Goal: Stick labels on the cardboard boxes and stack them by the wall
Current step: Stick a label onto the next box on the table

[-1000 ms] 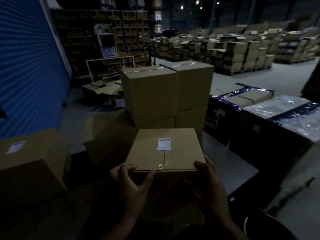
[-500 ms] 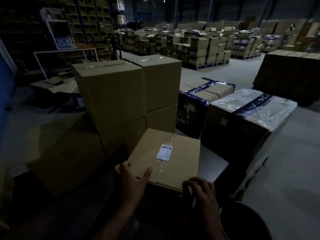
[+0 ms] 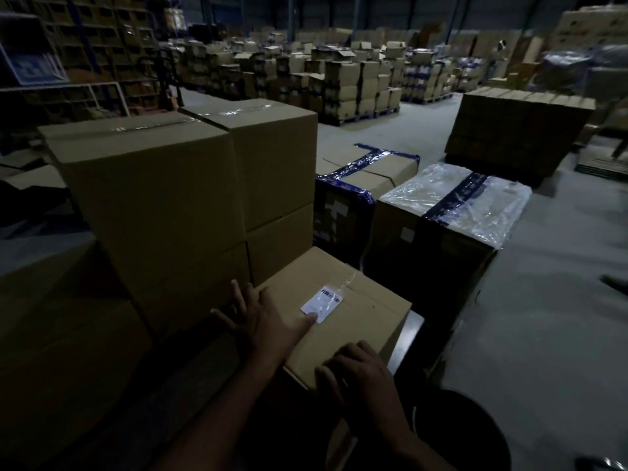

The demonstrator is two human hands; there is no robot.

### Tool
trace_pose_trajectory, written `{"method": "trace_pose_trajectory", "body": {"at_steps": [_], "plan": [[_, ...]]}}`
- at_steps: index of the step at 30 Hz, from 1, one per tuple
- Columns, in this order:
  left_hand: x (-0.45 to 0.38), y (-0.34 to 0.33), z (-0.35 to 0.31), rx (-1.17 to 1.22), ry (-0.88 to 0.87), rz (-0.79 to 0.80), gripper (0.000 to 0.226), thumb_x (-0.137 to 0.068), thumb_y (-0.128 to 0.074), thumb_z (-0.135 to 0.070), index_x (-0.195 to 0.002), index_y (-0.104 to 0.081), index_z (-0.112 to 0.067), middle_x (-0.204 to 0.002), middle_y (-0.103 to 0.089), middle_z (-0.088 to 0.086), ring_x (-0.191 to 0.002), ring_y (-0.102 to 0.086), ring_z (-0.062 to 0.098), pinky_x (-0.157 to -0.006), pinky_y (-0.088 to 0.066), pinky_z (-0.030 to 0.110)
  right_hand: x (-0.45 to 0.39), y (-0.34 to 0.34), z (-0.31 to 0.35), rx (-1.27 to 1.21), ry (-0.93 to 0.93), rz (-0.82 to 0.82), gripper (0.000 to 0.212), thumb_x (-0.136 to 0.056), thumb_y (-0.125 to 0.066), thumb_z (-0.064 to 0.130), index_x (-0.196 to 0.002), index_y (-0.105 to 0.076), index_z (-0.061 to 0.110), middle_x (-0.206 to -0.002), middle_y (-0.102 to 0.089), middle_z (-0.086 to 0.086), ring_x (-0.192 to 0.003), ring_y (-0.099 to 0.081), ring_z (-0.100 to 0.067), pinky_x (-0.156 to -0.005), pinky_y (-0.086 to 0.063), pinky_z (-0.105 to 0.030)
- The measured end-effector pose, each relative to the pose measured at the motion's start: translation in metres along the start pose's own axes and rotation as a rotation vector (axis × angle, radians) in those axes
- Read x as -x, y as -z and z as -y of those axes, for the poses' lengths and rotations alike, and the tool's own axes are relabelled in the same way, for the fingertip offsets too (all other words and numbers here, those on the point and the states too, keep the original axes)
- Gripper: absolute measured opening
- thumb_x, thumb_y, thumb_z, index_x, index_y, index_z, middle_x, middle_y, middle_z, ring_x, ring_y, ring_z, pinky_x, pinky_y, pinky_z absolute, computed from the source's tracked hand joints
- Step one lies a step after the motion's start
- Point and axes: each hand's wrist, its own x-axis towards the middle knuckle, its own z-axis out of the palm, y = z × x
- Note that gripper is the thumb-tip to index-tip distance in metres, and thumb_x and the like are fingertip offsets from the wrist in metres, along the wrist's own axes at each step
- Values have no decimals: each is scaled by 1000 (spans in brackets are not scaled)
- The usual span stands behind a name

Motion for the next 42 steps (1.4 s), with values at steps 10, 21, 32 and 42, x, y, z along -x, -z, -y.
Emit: {"method": "trace_pose_trajectory", "body": {"at_steps": [10,21,32,42], "plan": [[-10,-6,-8,-122,-12,-36,124,-53,-24,-106,-145,-43,-25,-157,-36,7,-151,-19,24,-115,5,68,-97,-13,-68,43,-143,162,27,-86,-66,29,-112,-64,19,-118,-62,4,-112,-48,-16,-88,-32,-20],[-11,-1,-12,-117,13,-36,118,-53,-35,-102,-146,-39,-29,-156,-34,0,-148,-22,20,-116,-2,68,-131,-10,-99,-378,-201,330,23,-79,-76,19,-84,-57,31,-97,-70,2,-91,-68,-12,-79,-55,-29],[-10,2,-14,-138,18,-19,119,-53,-34,-103,-148,-35,-32,-159,-30,-3,-148,-21,18,-118,-7,63,-129,-13,-111,-445,-140,381,20,-83,-72,12,-99,-64,22,-109,-68,9,-105,-63,-2,-88,-54,-22],[-10,-1,-8,-127,19,-1,125,-48,-25,-109,-148,-33,-35,-160,-27,-4,-149,-19,17,-120,-5,59,-125,-14,-108,-466,-159,352,24,-88,-66,12,-100,-60,32,-106,-63,17,-97,-60,4,-78,-44,-7]]}}
